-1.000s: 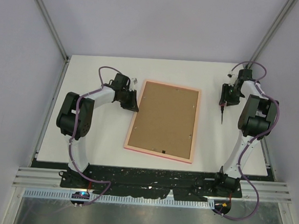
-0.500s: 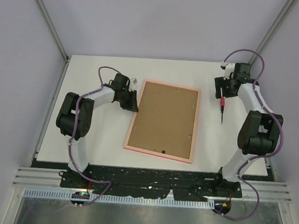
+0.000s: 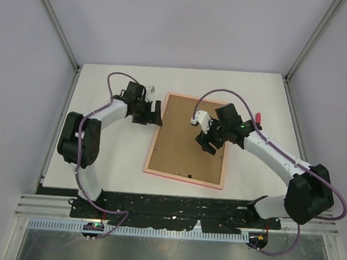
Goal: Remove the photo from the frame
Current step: Turn over the photo frame at the center of the board.
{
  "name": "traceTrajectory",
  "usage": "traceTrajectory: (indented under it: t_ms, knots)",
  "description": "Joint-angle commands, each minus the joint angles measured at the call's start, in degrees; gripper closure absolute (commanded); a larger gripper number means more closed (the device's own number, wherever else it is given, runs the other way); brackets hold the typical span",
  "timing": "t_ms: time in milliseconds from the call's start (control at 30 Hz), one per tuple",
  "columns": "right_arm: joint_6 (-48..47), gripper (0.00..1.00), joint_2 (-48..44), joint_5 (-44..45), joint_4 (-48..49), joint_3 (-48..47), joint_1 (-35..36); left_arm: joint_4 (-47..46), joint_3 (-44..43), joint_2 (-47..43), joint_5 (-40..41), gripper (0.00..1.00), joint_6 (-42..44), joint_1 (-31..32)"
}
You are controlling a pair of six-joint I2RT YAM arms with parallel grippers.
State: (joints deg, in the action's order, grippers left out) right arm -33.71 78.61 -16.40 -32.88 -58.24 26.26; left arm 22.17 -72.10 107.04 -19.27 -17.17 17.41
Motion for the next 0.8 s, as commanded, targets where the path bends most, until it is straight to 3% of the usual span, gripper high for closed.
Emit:
traceTrajectory:
  t_ms: [0, 133, 300, 567, 767]
  knots:
    - [-1.62, 0.29, -1.27, -3.80, -2.80, 1.37, 7.47, 0.33, -0.68, -8.77, 0.98, 0.09, 5.12, -0.80]
    - [-0.39, 0.30, -0.56, -5.22, -2.54, 2.07, 13.37, 1.46, -0.77, -13.69, 2.30, 0.00, 9.86, -1.24]
    - [0.75, 0.30, 0.23, -4.69, -1.04, 5.15, 19.69, 3.67, 1.25, -19.32, 3.09, 0.00, 16.28, -1.41]
    - [2.77, 0.33, 3.12, 0.66, 1.33, 10.07, 28.22, 5.42, 10.03, -28.98, 0.82, 0.00, 19.10, -6.41]
    - [3.57, 0.35, 4.36, 5.84, 1.94, 11.30, 29.29, 7.53, 14.78, -36.37, 0.19, 0.00, 22.53, -9.76]
